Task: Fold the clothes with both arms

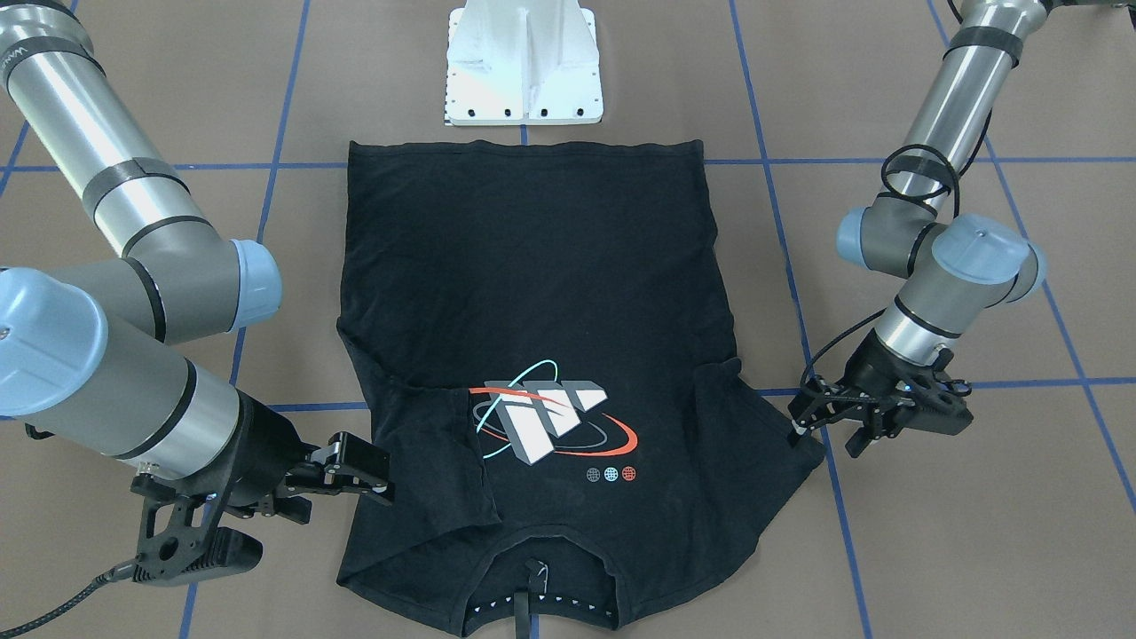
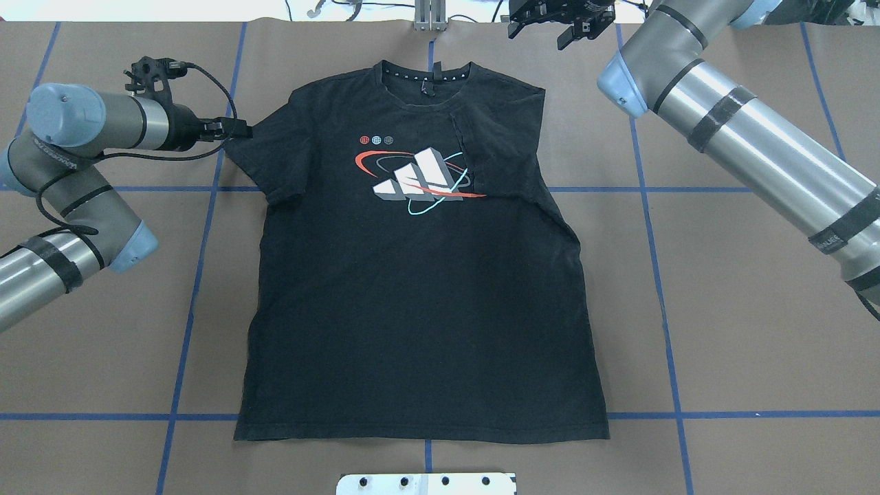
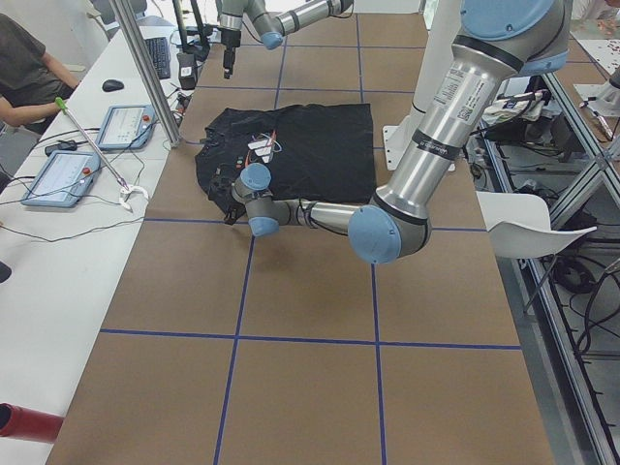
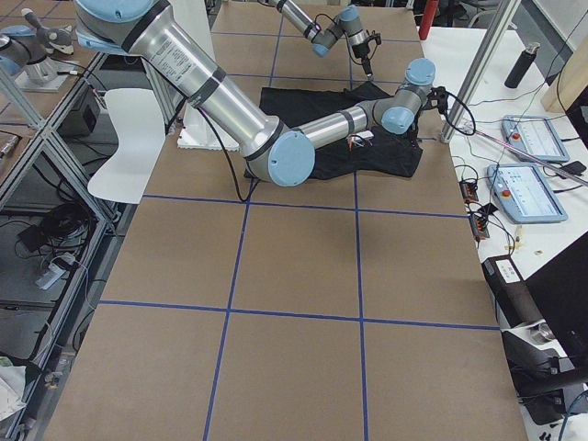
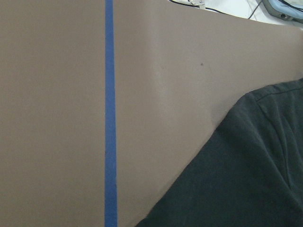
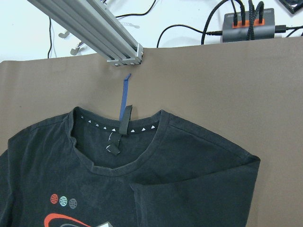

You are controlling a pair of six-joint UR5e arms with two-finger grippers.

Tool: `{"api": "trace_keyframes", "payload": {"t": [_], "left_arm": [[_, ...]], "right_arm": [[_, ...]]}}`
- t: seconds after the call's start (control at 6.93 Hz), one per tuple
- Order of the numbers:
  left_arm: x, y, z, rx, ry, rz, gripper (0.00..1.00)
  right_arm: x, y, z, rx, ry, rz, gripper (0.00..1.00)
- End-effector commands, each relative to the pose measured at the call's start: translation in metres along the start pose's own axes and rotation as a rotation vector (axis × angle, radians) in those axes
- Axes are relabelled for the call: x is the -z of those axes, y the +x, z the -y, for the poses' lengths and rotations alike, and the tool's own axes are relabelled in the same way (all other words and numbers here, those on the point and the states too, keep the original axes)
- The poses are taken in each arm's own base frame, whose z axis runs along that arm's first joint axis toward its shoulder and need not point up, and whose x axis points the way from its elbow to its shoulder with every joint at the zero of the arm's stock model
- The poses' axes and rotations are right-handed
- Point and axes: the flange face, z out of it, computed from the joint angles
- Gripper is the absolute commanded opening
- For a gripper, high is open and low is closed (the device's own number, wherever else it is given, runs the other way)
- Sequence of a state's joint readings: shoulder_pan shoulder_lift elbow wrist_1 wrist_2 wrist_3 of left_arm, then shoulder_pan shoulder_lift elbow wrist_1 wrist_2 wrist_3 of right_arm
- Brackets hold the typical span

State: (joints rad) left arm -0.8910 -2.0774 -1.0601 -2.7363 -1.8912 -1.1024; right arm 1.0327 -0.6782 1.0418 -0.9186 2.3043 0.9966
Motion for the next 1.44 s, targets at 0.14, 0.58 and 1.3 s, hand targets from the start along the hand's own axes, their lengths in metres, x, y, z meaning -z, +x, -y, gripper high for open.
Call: {"api": "trace_keyframes", "payload": {"t": [0.14, 0.58, 1.3], "left_arm": [[-0.0064, -0.0028, -0.0012, 0.001, -0.007, 0.014, 0.82], [-0.0061, -0.0032, -0.0016, 0.002, -0.009, 0.014, 0.7], [-0.0067, -0.0086, -0.0041, 0.0, -0.013, 0.023, 0.67]], "right_arm": [[-0.0008, 0.0008, 0.0003, -0.004, 0.001, -0.004, 1.0], [-0.0023, 0.0012, -0.0001, -0.006, 0.0, -0.006, 1.0], [-0.0059, -0.0013, -0.0024, -0.011, -0.004, -0.006, 1.0]]}}
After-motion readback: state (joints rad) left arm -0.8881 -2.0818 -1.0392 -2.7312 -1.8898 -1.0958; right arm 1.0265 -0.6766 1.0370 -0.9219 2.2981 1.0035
